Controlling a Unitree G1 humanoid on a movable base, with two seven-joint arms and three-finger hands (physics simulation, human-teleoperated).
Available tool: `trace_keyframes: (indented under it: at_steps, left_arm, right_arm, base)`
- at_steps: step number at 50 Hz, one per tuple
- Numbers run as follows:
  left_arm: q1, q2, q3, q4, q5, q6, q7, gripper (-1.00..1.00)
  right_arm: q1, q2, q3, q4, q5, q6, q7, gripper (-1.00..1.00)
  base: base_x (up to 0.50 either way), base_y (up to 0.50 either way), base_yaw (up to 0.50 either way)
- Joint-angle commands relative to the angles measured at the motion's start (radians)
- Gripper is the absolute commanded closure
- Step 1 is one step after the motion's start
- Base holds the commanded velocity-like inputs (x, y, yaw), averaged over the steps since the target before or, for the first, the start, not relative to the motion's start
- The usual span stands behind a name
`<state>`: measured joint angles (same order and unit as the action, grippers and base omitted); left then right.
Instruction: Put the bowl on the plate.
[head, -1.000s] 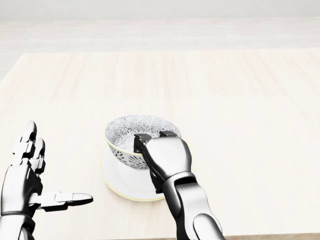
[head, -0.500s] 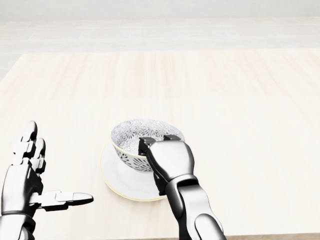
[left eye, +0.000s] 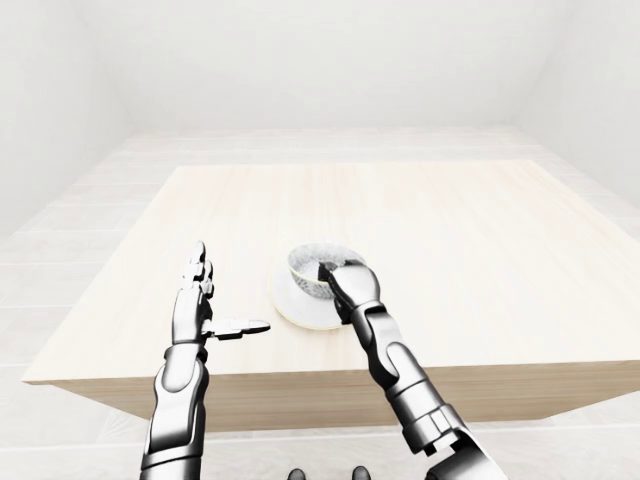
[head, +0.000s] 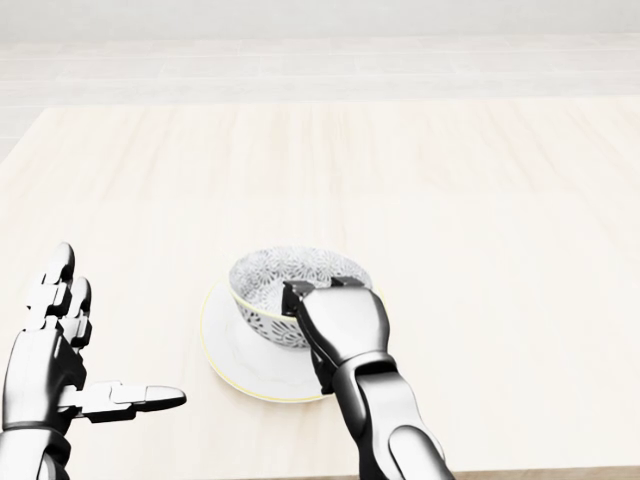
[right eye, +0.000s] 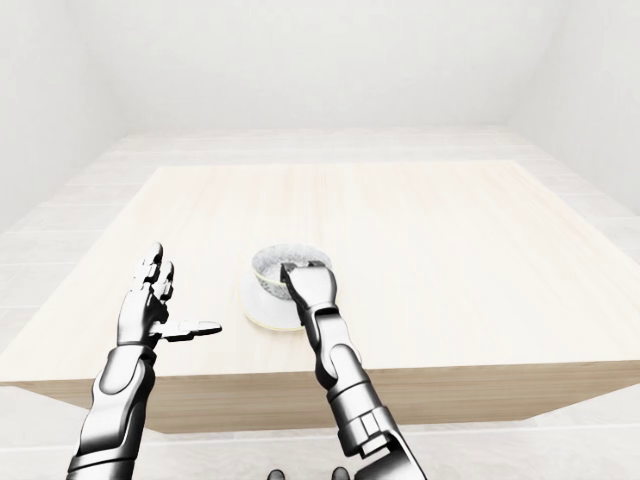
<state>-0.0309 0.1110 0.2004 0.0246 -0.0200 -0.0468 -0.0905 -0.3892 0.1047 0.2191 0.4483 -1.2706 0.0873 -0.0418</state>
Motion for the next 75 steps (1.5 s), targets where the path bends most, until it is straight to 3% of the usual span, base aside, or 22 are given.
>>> trace_keyframes:
  at_steps: [1, 49, 56, 70, 75]
  left_arm:
    - [-0.001, 0.002, 0.002, 0.003, -0.003, 0.001, -0.003, -1.00]
    - [-0.006, 0.005, 0.004, 0.012, -0.005, -0.007, 0.003, -1.00]
    - [-0.008, 0.006, 0.008, 0.002, -0.008, 0.002, 0.003, -1.00]
    - [-0.008, 0.006, 0.007, 0.016, -0.007, -0.009, 0.002, -1.00]
    - [-0.005, 0.007, 0.008, 0.014, -0.008, -0.011, 0.001, -1.00]
  right_arm:
    - [-0.011, 0.001, 0.001, 0.020, -0.024, 0.000, -0.031, 0.98]
    - [-0.035, -0.001, -0.002, 0.090, -0.012, 0.000, -0.058, 0.92]
    - [-0.014, 0.001, 0.007, 0.053, -0.019, 0.000, -0.045, 0.92]
    - [-0.002, 0.002, 0.008, 0.032, -0.026, 0.000, -0.038, 0.80]
    - [-0.002, 0.003, 0.008, 0.032, -0.026, 0.000, -0.040, 0.65]
  base:
    - [0.00, 0.00, 0.00]
    - [0.00, 0.00, 0.00]
    - [0.00, 0.00, 0.00]
    - [0.00, 0.00, 0.00]
    - [0.00, 0.00, 0.00]
